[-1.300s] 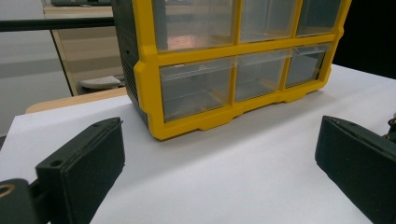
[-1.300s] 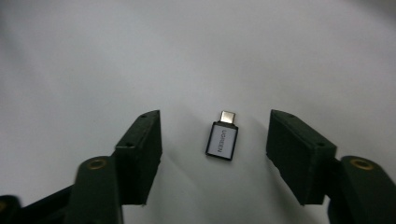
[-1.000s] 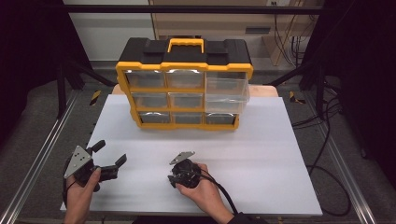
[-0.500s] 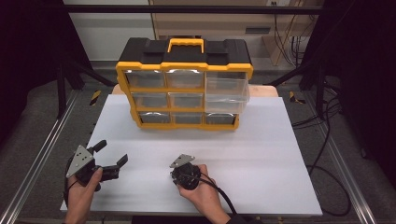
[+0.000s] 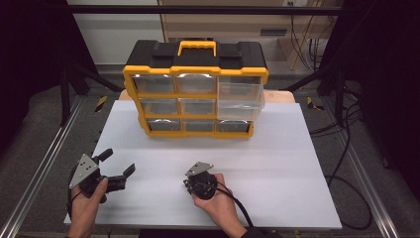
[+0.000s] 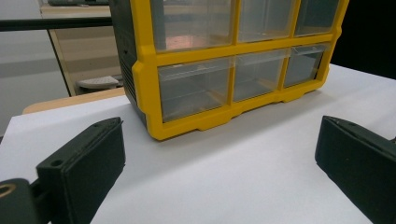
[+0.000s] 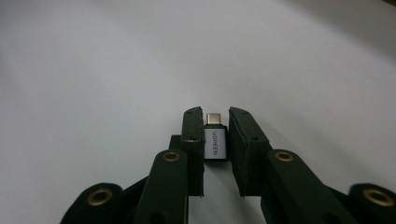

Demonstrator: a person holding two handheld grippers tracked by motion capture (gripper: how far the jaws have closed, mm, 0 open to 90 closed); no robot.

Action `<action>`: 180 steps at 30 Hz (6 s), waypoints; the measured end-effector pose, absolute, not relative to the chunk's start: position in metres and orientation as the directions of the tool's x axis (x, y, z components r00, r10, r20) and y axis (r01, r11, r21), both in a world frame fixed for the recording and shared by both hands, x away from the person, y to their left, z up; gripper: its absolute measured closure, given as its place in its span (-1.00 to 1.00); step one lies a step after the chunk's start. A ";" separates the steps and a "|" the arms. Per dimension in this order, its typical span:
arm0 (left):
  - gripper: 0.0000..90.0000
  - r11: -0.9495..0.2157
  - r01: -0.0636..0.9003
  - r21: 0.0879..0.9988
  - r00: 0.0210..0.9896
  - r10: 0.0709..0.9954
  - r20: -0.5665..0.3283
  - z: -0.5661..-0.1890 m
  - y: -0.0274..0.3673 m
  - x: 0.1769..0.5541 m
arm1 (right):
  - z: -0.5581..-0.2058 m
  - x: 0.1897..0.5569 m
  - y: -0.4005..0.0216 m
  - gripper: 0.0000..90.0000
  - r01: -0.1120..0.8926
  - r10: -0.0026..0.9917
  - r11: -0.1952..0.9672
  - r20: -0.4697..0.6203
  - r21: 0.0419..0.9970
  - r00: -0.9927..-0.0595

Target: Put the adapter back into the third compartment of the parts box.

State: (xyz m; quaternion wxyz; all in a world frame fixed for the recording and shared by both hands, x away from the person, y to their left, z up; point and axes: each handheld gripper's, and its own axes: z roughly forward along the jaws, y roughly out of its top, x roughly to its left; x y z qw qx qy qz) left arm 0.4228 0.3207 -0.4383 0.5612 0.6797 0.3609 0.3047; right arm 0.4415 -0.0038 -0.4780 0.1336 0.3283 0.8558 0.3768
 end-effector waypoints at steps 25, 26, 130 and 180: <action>-0.97 -0.096 0.100 0.990 0.564 0.826 0.023 -0.435 0.316 0.422 | -0.444 0.458 -0.078 0.71 0.437 0.750 0.375 0.009 0.817 -0.661; -0.97 -0.096 0.100 0.990 0.564 0.825 0.023 -0.435 0.315 0.422 | -0.443 0.458 -0.082 0.71 0.439 0.755 0.367 0.012 0.820 -0.655; -0.97 -0.059 0.105 0.993 0.562 0.827 -0.010 -0.437 0.321 0.418 | -0.322 0.433 -0.154 0.71 0.283 0.777 0.177 0.043 0.943 -0.628; -0.97 -0.074 0.111 0.991 0.569 0.823 -0.003 -0.438 0.319 0.418 | -0.229 0.453 -0.137 0.71 0.164 0.790 0.114 0.011 0.980 -0.613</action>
